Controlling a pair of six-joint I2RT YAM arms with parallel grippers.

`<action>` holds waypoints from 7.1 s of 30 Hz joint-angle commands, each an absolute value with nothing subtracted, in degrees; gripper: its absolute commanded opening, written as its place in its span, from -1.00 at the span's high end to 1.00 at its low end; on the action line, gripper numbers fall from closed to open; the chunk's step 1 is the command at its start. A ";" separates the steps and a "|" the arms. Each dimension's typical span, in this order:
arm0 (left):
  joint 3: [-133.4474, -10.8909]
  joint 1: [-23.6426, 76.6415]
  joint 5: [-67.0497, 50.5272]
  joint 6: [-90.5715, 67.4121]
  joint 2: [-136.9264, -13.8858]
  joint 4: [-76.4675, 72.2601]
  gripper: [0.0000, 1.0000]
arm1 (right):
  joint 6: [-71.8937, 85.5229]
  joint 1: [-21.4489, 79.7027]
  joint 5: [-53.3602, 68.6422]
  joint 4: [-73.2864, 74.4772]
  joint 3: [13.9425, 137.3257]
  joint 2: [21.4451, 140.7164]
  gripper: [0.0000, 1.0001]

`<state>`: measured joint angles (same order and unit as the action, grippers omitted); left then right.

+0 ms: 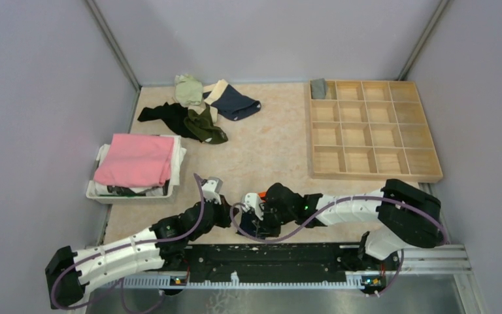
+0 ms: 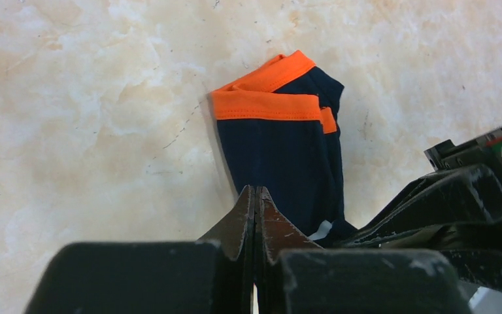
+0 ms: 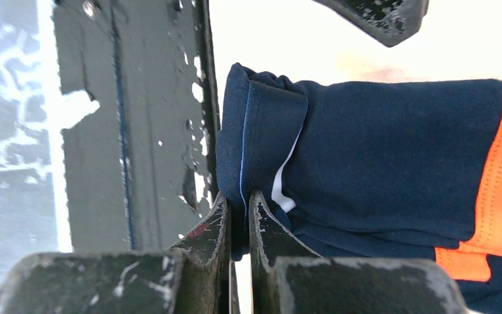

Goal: Roll the underwear
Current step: Roll the underwear to the center of the board.

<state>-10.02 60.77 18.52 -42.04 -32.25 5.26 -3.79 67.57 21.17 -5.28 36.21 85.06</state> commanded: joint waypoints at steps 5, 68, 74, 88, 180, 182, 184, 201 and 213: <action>-11.94 60.62 18.88 -40.11 -32.06 6.33 1.00 | 11.71 60.75 39.70 -7.72 38.39 92.55 1.00; -8.60 60.66 2.59 -33.02 -50.79 -12.36 1.00 | 25.40 48.33 31.78 -5.45 38.29 95.88 0.79; -7.87 60.71 3.82 -33.82 -52.00 -12.07 1.00 | 25.41 48.34 30.75 -4.23 38.71 93.90 0.73; -9.14 60.67 6.85 -36.38 -57.84 -10.54 1.00 | 23.69 48.34 25.97 2.24 41.02 86.14 0.48; -10.46 61.53 4.14 -39.20 -61.09 -15.32 1.00 | 21.98 54.19 11.14 -1.19 37.26 75.85 0.99; -10.47 61.60 4.59 -39.29 -60.75 -14.90 1.00 | 18.97 53.95 7.55 -1.21 36.91 71.78 1.00; -10.46 61.57 4.89 -39.31 -60.65 -14.60 1.00 | 15.00 53.57 4.01 -2.00 35.75 67.86 0.97; -10.70 61.55 8.23 -41.80 -61.85 -12.39 1.00 | 1.27 50.78 -9.04 1.25 32.62 52.33 0.09; -11.53 61.44 7.96 -44.16 -67.61 -13.28 1.00 | -25.50 72.98 -3.88 -8.51 23.69 53.17 -0.09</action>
